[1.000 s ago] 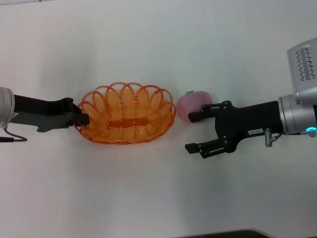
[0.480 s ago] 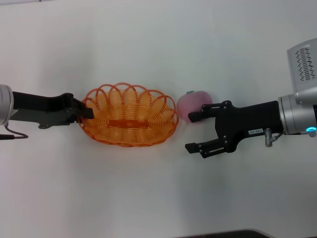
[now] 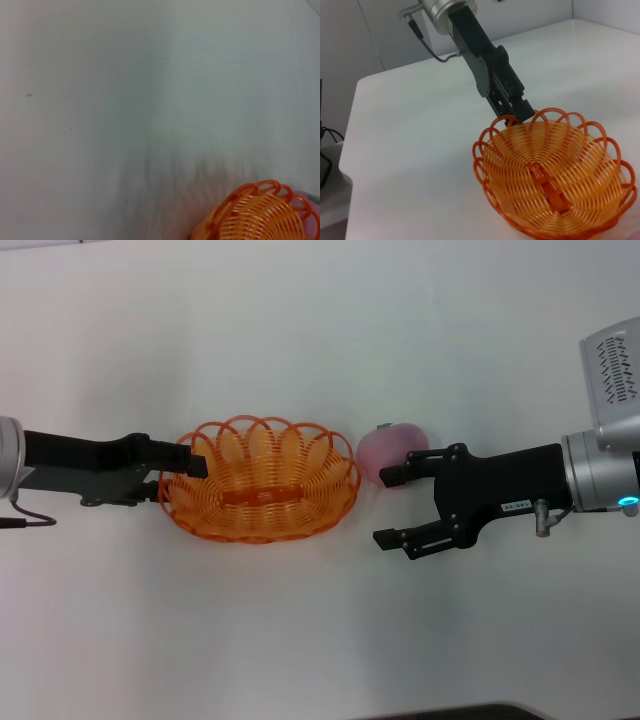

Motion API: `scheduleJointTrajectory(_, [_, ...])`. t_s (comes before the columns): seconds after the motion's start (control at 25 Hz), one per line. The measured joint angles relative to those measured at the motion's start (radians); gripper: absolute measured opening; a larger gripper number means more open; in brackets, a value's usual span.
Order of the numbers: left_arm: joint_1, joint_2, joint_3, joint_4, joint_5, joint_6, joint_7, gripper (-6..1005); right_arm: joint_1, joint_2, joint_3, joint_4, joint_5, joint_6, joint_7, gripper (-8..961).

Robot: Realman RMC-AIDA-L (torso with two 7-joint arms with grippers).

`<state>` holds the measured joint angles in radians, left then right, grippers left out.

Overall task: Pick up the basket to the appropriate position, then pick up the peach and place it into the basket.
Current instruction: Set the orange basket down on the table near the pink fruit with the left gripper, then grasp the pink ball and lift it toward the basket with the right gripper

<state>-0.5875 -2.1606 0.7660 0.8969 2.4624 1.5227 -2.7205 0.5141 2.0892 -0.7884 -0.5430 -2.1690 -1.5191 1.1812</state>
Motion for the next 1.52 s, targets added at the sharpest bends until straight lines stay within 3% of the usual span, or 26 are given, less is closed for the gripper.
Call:
scheduleJointTrajectory(0.2, [0.006, 0.005, 0.001, 0.002, 0.0, 0.0, 0.009, 690, 0.001, 0.0, 0.0, 0.0, 0.0, -0.002, 0.0, 865])
scheduleJointTrajectory(0.44, [0.015, 0.033, -0.021, -0.015, -0.014, 0.005, 0.159, 842, 0.002, 0.003, 0.0, 0.0, 0.005, -0.001, 0.0, 865])
scheduleJointTrajectory(0.64, [0.046, 0.038, -0.121, -0.03, -0.07, 0.012, 0.373, 842, 0.008, 0.005, 0.0, 0.001, 0.008, -0.001, 0.0, 864])
scheduleJointTrajectory(0.8, [0.072, 0.043, -0.165, -0.03, -0.12, 0.032, 0.661, 841, 0.016, 0.005, 0.0, 0.002, 0.009, -0.002, 0.0, 864])
scheduleJointTrajectory(1.12, [0.129, 0.002, -0.173, -0.024, -0.189, 0.03, 1.13, 842, 0.021, 0.005, 0.0, 0.006, 0.009, -0.001, 0.0, 865])
scheduleJointTrajectory(1.28, [0.165, -0.002, -0.171, -0.039, -0.256, 0.055, 1.278, 842, 0.021, 0.005, 0.0, 0.011, 0.009, 0.0, 0.0, 864])
scheduleJointTrajectory(1.52, [0.276, -0.01, -0.188, -0.053, -0.353, 0.167, 1.574, 842, 0.019, 0.005, 0.0, 0.011, 0.008, 0.001, -0.004, 863])
